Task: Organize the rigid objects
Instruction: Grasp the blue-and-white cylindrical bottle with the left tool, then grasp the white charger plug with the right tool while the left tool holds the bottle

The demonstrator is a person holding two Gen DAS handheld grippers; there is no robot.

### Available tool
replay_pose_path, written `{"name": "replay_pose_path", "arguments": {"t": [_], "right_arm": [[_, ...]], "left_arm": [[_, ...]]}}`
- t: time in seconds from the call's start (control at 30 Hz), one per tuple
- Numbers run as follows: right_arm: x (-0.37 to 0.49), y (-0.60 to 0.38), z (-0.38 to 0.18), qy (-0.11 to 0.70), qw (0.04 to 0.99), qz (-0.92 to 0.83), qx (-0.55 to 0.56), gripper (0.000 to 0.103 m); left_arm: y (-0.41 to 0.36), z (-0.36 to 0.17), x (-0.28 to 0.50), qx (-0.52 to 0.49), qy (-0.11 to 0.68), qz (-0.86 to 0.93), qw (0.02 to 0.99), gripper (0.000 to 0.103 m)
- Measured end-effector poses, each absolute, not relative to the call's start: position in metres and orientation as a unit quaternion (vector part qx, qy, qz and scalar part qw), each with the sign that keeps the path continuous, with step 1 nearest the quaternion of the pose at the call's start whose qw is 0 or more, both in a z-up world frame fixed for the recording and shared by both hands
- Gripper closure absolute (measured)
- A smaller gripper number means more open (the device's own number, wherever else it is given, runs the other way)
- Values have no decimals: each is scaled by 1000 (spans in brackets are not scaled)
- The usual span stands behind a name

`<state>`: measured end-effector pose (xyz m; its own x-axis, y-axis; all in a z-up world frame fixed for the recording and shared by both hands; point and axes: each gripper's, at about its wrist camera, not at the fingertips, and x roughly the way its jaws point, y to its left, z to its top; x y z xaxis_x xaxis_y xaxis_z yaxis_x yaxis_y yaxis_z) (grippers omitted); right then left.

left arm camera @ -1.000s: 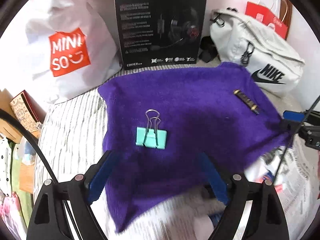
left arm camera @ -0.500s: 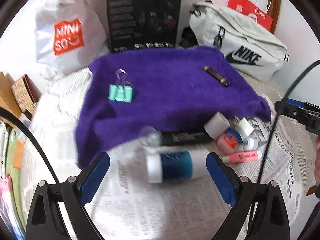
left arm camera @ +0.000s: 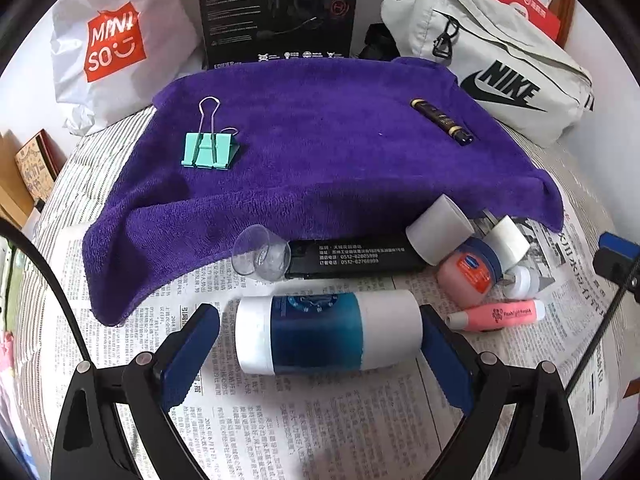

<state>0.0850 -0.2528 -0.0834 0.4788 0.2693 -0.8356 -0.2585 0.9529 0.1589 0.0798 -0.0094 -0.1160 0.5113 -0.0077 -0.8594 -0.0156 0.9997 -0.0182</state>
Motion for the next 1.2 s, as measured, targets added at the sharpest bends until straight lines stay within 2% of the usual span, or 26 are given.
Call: {"name": "replay_pose_path", "arguments": {"t": [0.03,0.07,0.1,0.67,1.13,1.2], "right_arm": [[85,-253,-84,487,860,154,6,43],[85,-252,-84,487,859,156,6,43],[85,-252,-85,488,859,158,7,43],[89,-229,-93,497,848,182,-10,43],[116,-199,-114,507,838,204,-18,43],[120,-193,-115,504,839,205,-24,46]], "left_arm": [[-8,-116,79,-13,490,3,872,12],[-7,-116,79,-18,487,-1,873,23],[-6,-115,80,-28,489,-11,872,26],[-11,-114,76,5,487,-4,874,26],[25,-113,68,-15,495,17,868,26],[27,-114,68,-16,495,18,869,26]]}}
